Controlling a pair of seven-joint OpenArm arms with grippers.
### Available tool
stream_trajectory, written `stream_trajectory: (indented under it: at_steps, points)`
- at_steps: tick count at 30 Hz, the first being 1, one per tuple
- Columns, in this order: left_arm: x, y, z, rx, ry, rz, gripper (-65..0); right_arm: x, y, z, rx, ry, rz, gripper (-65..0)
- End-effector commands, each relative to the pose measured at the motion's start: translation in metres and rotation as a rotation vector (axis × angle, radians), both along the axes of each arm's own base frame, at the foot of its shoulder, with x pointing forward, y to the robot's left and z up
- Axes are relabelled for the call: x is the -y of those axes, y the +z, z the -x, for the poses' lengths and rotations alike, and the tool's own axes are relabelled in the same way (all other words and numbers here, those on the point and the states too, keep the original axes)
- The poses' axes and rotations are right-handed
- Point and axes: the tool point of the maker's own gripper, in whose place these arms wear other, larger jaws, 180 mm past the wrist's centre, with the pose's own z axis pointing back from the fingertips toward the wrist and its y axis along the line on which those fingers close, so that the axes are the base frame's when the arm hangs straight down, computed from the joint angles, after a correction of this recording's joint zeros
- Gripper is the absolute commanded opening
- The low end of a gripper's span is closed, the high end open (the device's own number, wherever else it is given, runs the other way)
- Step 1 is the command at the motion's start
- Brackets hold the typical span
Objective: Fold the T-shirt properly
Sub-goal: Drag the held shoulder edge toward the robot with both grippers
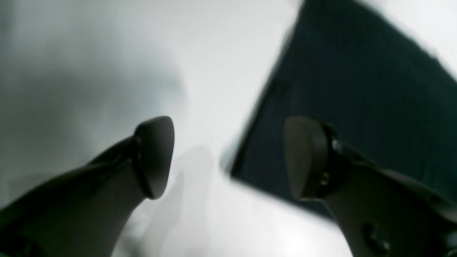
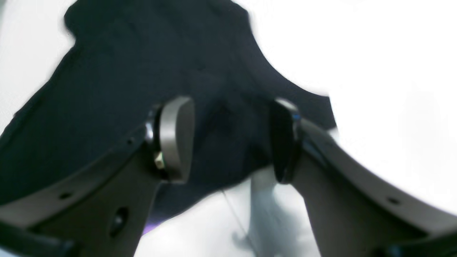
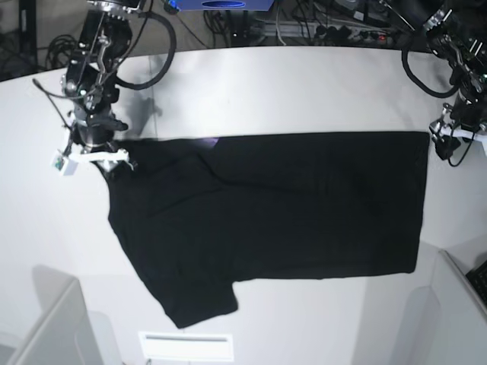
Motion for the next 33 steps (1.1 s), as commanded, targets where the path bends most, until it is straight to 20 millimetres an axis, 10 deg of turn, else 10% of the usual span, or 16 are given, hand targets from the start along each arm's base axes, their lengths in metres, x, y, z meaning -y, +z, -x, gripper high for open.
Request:
stream_trajectory:
  at_steps: [1, 13, 33]
  points:
    - [-0.012, 0.017, 0.000, 0.038, 0.002, -0.050, -19.6, 0.005, 0.010, 0.000, 0.037, -0.027, 0.006, -32.3]
    - [0.007, -0.033, 0.017, -0.014, 0.034, 0.087, -19.6, 0.001, -0.036, 0.045, -0.021, -0.141, -0.325, -32.4]
    - [0.032, -0.060, -0.034, 0.031, -0.003, 0.204, -24.0, 0.009, -0.080, 0.020, -0.074, -0.185, -0.355, -32.3]
